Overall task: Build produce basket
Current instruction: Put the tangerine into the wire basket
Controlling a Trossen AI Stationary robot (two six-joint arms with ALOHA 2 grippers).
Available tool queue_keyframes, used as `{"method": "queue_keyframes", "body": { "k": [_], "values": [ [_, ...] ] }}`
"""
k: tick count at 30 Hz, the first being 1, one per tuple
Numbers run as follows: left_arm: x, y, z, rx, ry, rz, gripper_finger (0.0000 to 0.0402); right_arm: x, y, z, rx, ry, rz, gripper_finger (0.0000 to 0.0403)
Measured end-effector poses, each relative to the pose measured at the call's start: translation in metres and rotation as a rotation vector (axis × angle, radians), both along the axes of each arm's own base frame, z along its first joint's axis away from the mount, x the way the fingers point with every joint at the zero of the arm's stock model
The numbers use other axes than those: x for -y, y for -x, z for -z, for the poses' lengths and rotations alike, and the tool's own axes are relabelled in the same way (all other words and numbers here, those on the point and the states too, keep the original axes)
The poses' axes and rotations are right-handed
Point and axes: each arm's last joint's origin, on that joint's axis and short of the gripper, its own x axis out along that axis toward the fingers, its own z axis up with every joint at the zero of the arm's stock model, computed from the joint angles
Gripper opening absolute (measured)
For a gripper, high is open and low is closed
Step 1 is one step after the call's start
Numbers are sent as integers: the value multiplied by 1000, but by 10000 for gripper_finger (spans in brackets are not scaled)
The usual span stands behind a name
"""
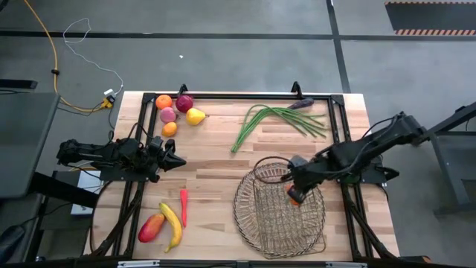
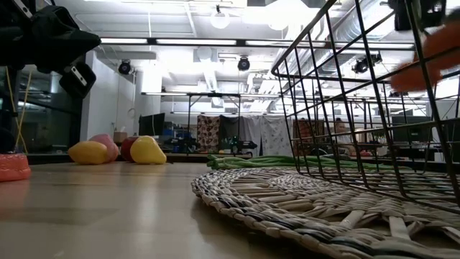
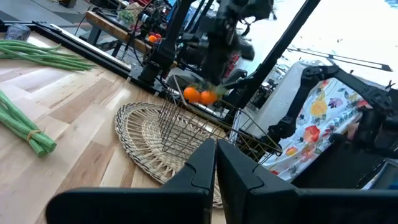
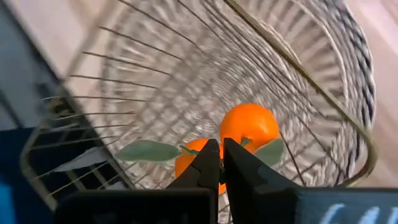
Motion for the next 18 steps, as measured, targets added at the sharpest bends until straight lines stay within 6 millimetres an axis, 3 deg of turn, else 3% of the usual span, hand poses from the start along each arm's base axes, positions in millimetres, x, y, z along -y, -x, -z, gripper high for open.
{"method": "queue_keyframes", "body": {
  "k": [9,18],
  "values": [
    [0,0,0,0,0,0,5,-6,-24,36,-167,13,386,7],
    [0,0,0,0,0,0,5,-10,-36,56,-231,22,537,8]
  ]
}}
